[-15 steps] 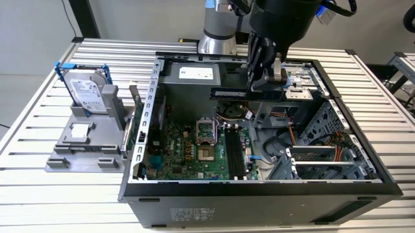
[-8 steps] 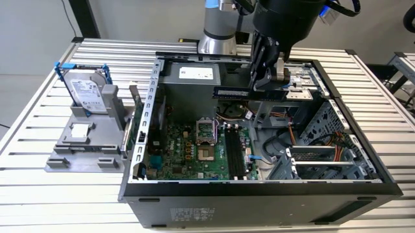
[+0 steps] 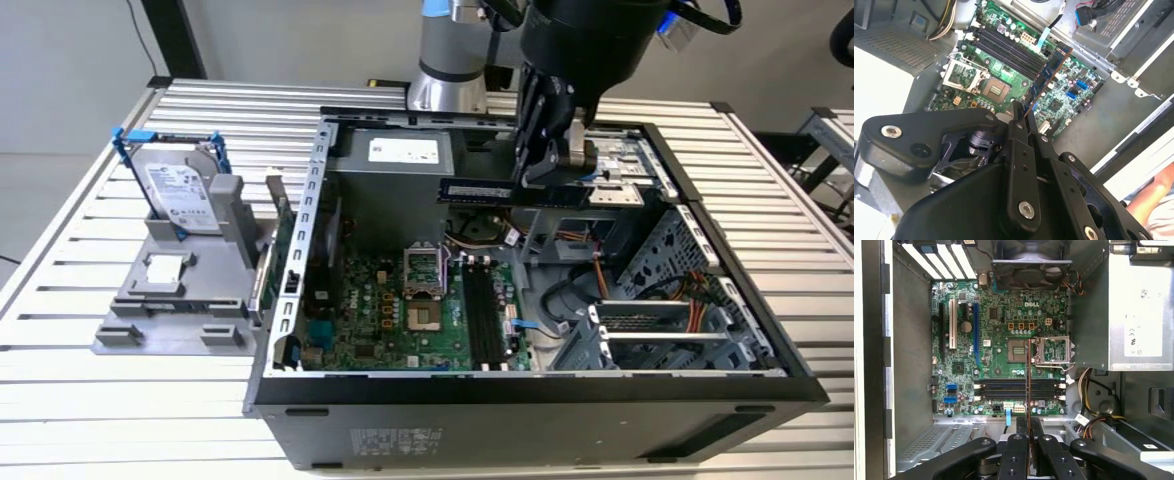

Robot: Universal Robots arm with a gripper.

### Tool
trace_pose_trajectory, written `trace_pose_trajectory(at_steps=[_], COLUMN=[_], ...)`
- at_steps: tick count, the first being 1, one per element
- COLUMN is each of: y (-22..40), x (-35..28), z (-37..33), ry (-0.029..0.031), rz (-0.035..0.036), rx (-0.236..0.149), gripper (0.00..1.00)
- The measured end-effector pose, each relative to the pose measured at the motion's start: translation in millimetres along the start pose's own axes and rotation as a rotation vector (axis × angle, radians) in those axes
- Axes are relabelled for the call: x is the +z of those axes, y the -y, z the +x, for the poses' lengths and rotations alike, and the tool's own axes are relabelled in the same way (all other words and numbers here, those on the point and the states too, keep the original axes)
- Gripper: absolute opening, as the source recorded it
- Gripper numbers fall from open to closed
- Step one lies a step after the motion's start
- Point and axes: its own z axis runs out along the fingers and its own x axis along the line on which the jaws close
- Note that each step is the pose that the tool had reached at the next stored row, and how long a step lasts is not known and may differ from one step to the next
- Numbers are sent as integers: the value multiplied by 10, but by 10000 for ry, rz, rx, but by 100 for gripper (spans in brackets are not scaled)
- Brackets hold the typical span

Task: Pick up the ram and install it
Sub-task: 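Pick up the ram and move it above insertion slot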

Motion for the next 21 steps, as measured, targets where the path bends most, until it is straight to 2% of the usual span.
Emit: trace_pose_trajectory(at_steps=[5, 8, 12, 21], y=[0, 0, 0, 0], x=[0, 0, 0, 0], z=[0, -1, 0, 0], ry=[1, 11, 32, 91], rz=[0, 3, 8, 25], rx=[28, 288, 800, 2259], gripper=[0, 0, 0, 0])
